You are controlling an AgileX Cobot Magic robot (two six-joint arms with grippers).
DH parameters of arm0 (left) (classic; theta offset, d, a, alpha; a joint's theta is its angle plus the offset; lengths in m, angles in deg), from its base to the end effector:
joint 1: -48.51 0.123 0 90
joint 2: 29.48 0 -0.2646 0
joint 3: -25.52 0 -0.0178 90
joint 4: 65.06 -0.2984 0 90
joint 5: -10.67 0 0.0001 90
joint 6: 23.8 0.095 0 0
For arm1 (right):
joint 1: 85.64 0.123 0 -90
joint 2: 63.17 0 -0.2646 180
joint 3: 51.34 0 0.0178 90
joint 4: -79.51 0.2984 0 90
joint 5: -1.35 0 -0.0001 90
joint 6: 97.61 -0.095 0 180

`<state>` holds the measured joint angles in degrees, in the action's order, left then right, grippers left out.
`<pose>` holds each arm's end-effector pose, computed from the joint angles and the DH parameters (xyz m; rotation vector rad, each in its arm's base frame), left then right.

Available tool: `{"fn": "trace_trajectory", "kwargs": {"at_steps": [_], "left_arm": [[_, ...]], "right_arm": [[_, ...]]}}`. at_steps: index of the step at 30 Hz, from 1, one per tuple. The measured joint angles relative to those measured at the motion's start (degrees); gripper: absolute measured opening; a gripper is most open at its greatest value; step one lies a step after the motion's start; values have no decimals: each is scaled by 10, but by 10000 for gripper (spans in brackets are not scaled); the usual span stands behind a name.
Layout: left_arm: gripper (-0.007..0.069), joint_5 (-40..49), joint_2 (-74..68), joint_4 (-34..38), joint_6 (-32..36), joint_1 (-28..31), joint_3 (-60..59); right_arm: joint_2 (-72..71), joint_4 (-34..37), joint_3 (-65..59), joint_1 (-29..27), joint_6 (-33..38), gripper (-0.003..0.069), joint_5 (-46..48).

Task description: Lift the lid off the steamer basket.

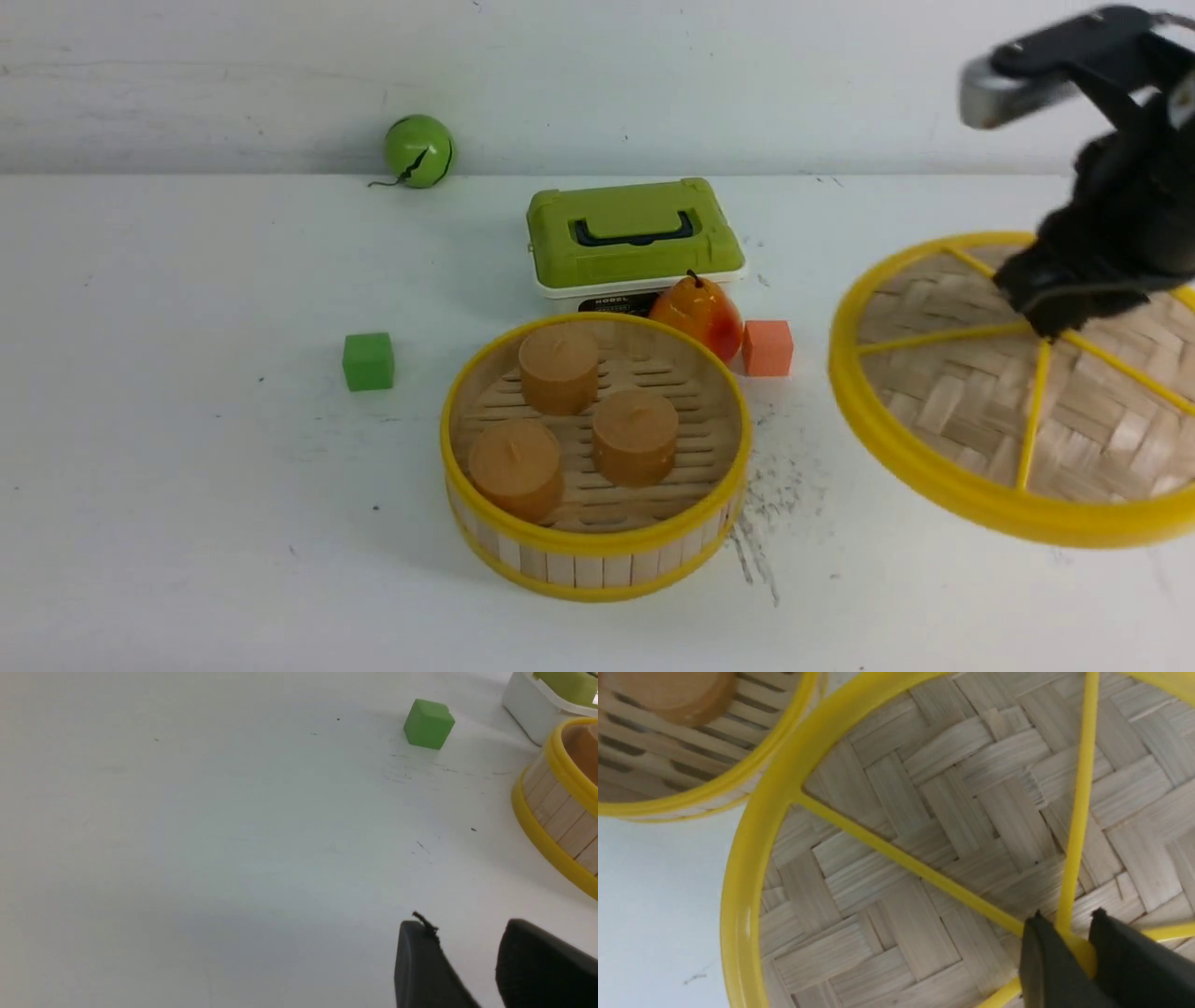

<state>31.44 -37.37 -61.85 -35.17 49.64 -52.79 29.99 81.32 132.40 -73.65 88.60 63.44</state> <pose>0.1253 0.0006 0.1691 -0.2386 1.8549 -0.1782 0.3497 0.0770 0.3245 -0.4084 2.6139 0.0757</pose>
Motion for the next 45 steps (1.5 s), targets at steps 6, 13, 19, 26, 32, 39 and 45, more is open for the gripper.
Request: {"fn": "trace_trajectory", "kwargs": {"at_steps": [6, 13, 19, 26, 32, 39, 45], "left_arm": [[239, 0, 0, 0, 0, 0, 0], [239, 0, 0, 0, 0, 0, 0], [239, 0, 0, 0, 0, 0, 0], [239, 0, 0, 0, 0, 0, 0], [239, 0, 0, 0, 0, 0, 0], [239, 0, 0, 0, 0, 0, 0], [239, 1, 0, 0, 0, 0, 0]], "right_arm": [[18, 44, -112, -35, -6, 104, -130], [95, 49, -140, -35, -6, 104, -221], [148, 51, -140, -35, -6, 104, -262], [174, 51, -140, -35, -7, 129, -276], [172, 54, -140, -35, -9, 244, -277], [92, 68, -140, -35, -11, 318, -215], [-74, 79, -140, -34, 11, 311, -174]]}}
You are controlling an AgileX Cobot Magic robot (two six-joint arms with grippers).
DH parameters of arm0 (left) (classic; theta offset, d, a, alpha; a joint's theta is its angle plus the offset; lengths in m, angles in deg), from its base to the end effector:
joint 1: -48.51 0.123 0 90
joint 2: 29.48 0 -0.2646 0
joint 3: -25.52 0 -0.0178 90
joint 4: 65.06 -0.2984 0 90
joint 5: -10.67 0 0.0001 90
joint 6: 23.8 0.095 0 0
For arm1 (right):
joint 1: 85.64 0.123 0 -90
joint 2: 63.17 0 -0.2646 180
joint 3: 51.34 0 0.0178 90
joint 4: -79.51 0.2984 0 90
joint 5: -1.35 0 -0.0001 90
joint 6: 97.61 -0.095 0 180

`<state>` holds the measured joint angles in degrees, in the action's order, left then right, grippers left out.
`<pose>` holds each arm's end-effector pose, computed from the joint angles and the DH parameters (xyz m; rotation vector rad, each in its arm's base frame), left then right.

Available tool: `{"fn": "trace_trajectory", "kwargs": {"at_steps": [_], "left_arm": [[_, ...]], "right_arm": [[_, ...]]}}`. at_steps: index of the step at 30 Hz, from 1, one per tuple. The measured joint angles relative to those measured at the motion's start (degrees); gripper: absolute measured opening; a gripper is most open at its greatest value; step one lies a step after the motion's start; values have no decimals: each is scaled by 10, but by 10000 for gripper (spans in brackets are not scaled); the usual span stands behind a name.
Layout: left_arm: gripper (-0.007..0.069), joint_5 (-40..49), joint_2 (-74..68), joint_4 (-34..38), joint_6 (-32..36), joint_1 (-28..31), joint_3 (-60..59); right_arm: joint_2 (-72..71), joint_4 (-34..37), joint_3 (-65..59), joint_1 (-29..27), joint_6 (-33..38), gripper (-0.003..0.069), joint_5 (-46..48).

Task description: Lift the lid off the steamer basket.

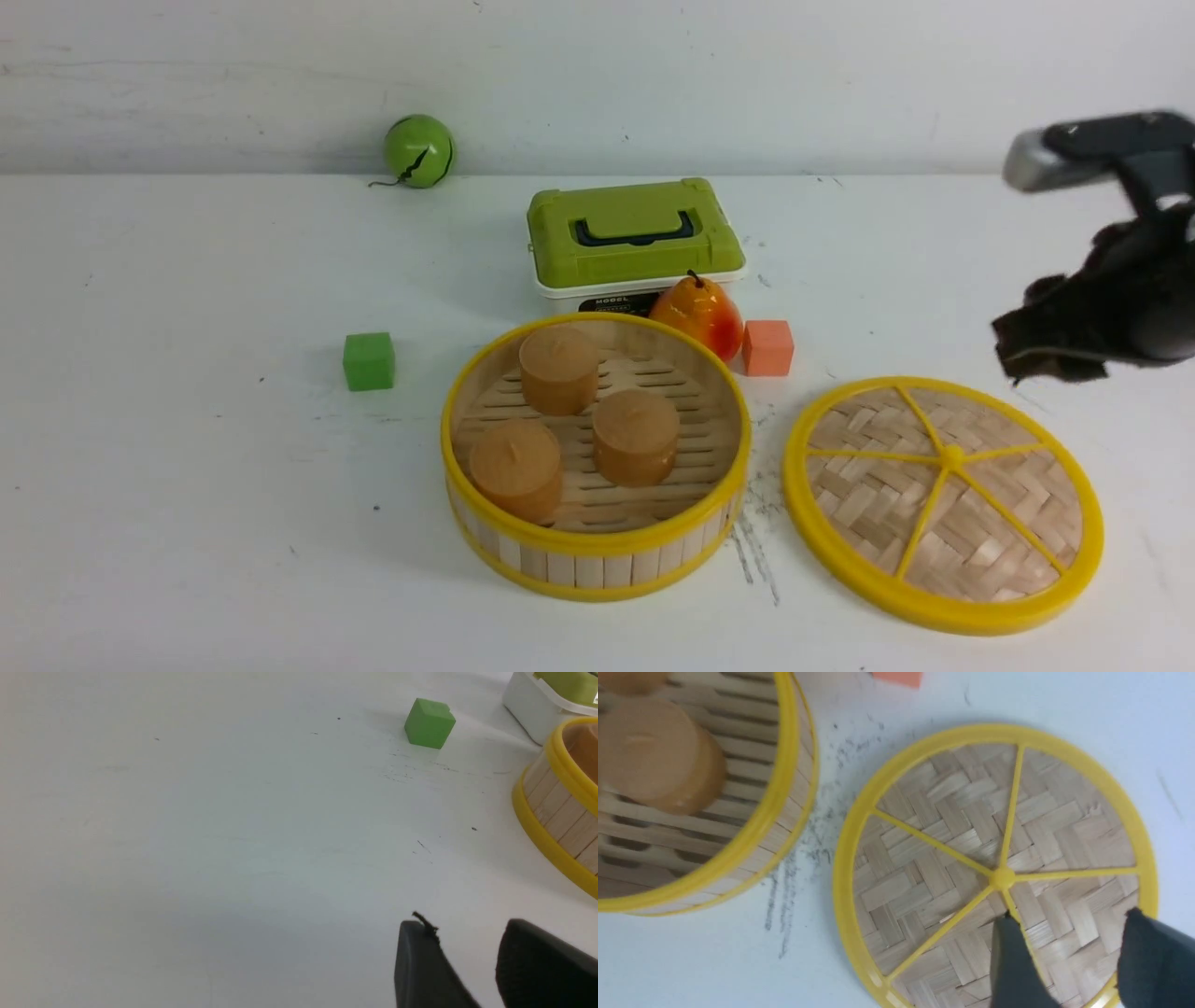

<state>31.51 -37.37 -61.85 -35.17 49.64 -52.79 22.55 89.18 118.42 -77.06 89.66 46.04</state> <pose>0.1253 0.0006 0.1690 -0.2387 1.8561 -0.1781 0.3337 0.0617 0.3010 -0.2433 2.4383 0.2083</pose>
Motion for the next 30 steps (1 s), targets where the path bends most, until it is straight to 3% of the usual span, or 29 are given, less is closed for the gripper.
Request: {"fn": "trace_trajectory", "kwargs": {"at_steps": [9, 15, 30], "left_arm": [[239, 2, 0, 0, 0, 0, 0], [239, 2, 0, 0, 0, 0, 0], [239, 2, 0, 0, 0, 0, 0]], "right_arm": [[-248, 9, -42, 0, 6, 216, 21], [-377, 11, -133, 0, 7, 205, 9], [-437, 16, -211, 0, 7, 216, 22]]}}
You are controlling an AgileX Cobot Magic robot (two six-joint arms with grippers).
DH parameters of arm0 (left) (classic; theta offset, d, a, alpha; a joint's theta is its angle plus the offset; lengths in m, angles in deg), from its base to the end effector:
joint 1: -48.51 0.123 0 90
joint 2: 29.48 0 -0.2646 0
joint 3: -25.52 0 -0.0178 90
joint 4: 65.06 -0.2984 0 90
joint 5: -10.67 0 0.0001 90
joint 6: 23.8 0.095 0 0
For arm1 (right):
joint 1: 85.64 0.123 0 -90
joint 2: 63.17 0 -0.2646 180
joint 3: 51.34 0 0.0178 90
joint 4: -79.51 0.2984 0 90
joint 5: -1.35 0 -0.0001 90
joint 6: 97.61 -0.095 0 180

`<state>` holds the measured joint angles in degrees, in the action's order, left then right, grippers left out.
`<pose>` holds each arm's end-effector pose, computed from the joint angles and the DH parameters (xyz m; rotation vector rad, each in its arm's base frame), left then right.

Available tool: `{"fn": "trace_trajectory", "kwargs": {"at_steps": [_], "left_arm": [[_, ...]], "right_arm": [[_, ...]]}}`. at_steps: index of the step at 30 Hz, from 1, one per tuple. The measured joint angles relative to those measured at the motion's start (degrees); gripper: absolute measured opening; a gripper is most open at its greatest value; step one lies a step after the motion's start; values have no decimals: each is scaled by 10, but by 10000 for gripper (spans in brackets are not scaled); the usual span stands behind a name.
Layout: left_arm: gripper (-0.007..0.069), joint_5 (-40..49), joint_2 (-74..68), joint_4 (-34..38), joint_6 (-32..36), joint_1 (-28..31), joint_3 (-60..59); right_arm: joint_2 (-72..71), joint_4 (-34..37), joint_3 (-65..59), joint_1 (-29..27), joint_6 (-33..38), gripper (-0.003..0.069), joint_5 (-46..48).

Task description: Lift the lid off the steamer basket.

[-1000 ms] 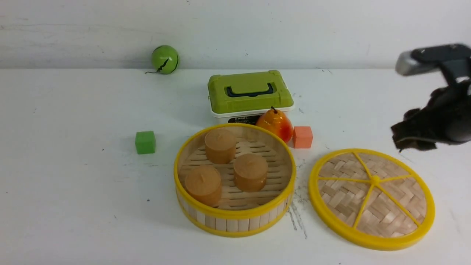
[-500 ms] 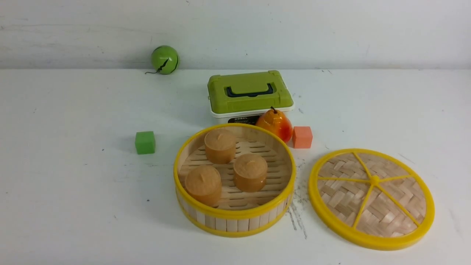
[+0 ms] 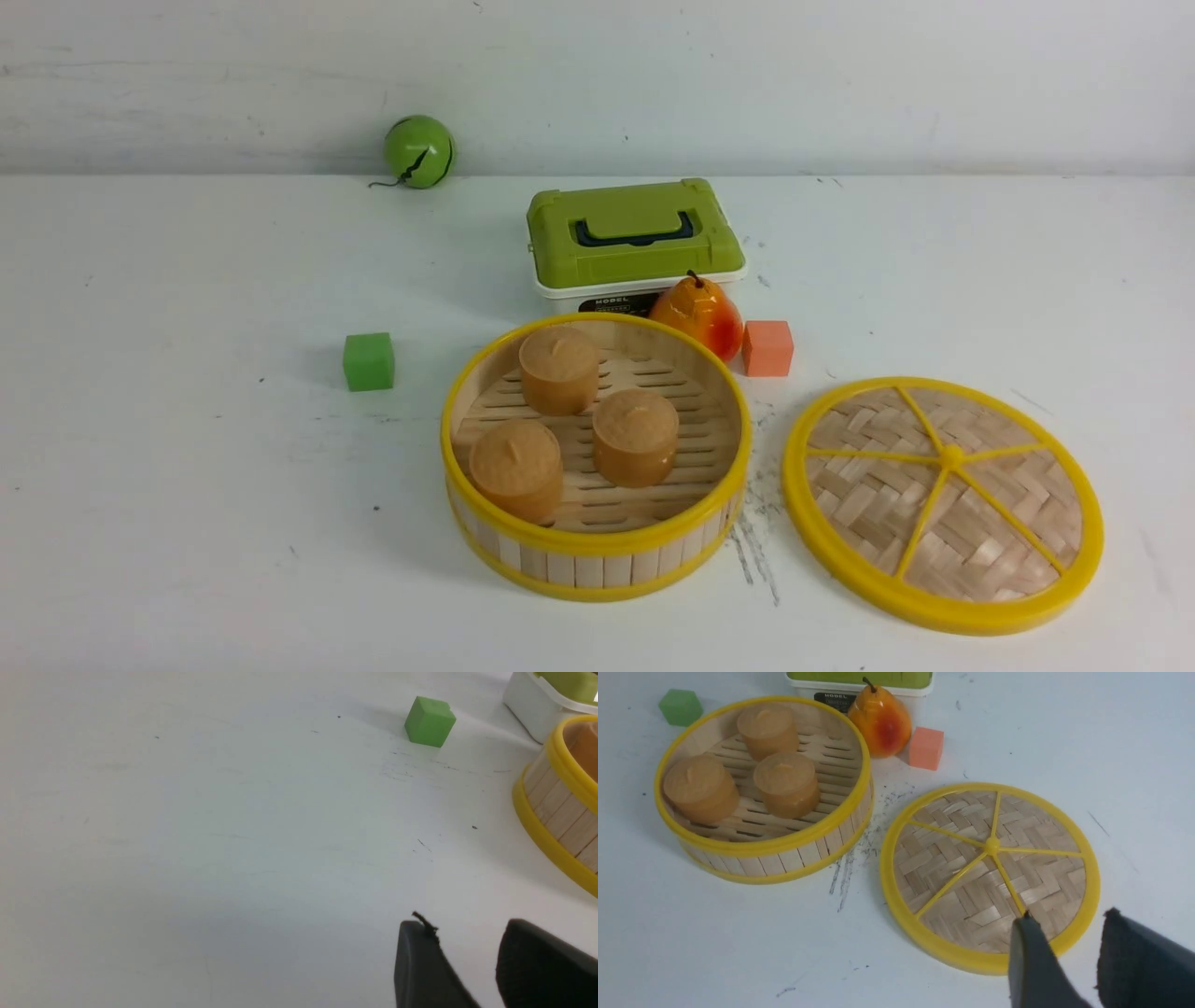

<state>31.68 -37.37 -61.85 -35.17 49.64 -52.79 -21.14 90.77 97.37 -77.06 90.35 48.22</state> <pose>0.1252 0.0006 0.1687 -0.2390 1.8591 -0.1780 0.1620 0.0381 0.3563 -0.2468 2.0764 0.2379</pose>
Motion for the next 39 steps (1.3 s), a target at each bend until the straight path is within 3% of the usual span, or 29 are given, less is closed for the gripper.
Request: {"fn": "trace_trajectory", "kwargs": {"at_steps": [5, 8, 9, 13, 21, 25, 30, 39], "left_arm": [[239, 0, 0, 0, 0, 0, 0], [239, 0, 0, 0, 0, 0, 0], [239, 0, 0, 0, 0, 0, 0], [239, 0, 0, 0, 0, 0, 0], [239, 0, 0, 0, 0, 0, 0], [239, 0, 0, 0, 0, 0, 0], [239, 0, 0, 0, 0, 0, 0], [239, 1, 0, 0, 0, 0, 0]], "right_arm": [[0, -31, 0, 0, 0, 192, -18], [0, -31, -1, 0, 0, 123, -32], [0, -25, -4, 0, 0, 47, -51], [-17, -19, -51, 0, 0, -21, -128], [-154, -59, -269, -9, 0, -22, -366], [-222, -71, -375, -42, 0, -22, -431], [-285, -71, -460, -75, -6, -22, -435], [-342, -117, -469, -80, -118, -22, -298]]}}
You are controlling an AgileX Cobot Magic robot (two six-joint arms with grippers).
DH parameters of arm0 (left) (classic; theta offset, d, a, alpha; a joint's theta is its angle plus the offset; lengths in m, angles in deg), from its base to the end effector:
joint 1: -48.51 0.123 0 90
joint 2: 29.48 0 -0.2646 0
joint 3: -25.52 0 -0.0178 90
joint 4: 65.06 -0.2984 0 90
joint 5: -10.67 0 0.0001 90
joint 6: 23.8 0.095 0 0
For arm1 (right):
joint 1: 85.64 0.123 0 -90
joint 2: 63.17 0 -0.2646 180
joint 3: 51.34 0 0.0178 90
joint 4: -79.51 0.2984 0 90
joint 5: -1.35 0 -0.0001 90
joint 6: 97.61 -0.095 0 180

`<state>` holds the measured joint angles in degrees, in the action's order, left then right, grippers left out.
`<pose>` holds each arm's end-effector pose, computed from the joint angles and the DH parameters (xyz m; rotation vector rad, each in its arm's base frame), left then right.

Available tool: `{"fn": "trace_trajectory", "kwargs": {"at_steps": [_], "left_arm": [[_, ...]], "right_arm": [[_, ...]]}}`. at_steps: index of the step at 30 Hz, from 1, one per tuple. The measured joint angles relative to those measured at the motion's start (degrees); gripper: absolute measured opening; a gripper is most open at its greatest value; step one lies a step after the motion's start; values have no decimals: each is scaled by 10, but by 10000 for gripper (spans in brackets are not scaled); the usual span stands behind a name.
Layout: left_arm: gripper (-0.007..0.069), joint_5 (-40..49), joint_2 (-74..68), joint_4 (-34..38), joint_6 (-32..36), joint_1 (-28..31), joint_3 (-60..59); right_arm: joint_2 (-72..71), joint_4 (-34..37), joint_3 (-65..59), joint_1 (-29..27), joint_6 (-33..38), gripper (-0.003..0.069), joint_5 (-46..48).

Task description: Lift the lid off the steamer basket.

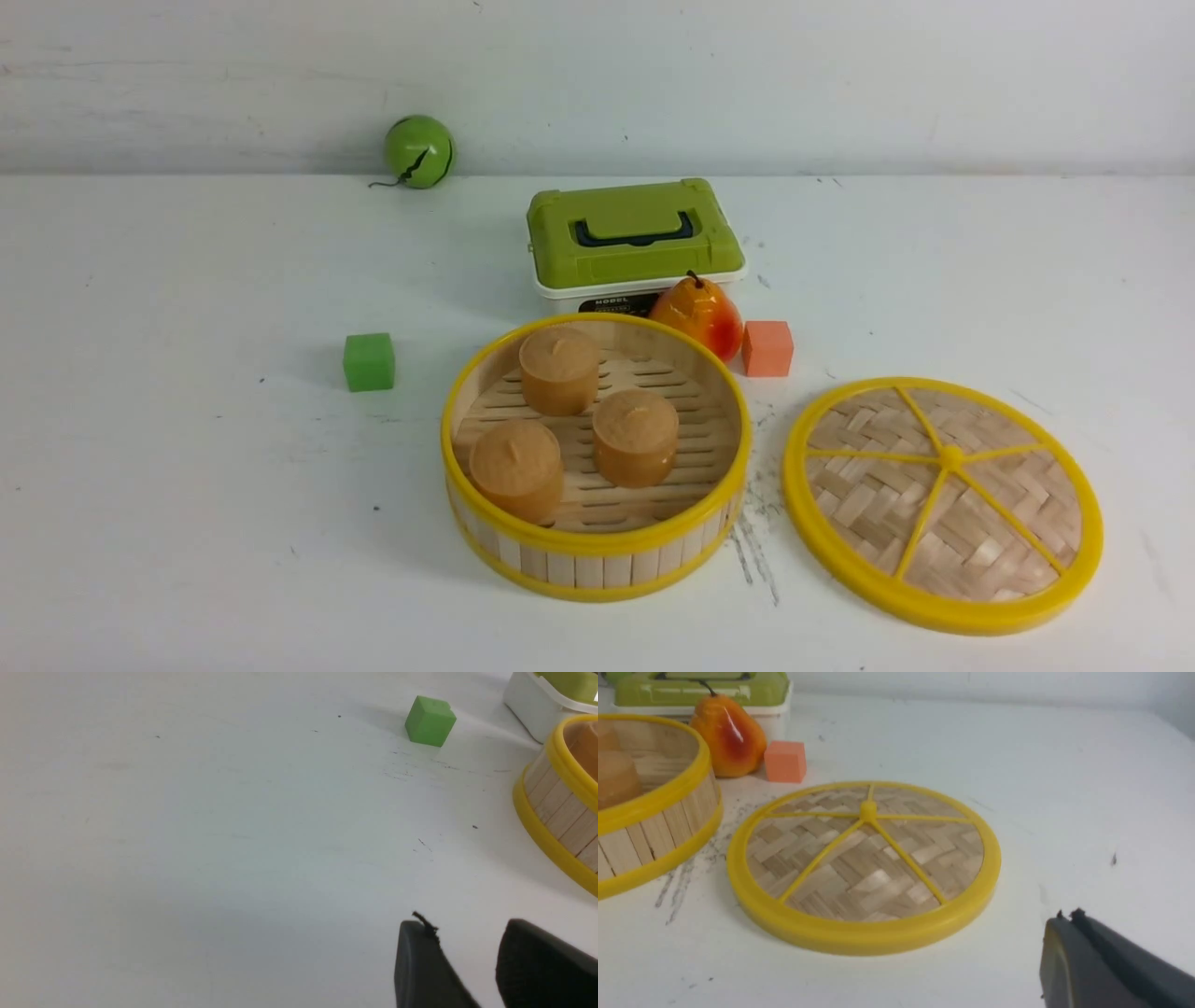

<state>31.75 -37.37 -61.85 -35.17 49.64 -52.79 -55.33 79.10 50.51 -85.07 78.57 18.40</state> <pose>0.1252 0.0005 0.1686 -0.2391 1.8603 -0.1780 0.1268 0.0011 0.1762 0.0464 1.7980 0.0480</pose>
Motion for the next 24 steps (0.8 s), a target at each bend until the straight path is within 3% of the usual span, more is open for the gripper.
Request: {"fn": "trace_trajectory", "kwargs": {"at_steps": [5, 24], "left_arm": [[239, 0, 0, 0, 0, 0, 0], [239, 0, 0, 0, 0, 0, 0]], "right_arm": [[-1, -30, 1, 0, -44, -22, 29], [0, -34, 4, 0, -47, -18, 49]]}}
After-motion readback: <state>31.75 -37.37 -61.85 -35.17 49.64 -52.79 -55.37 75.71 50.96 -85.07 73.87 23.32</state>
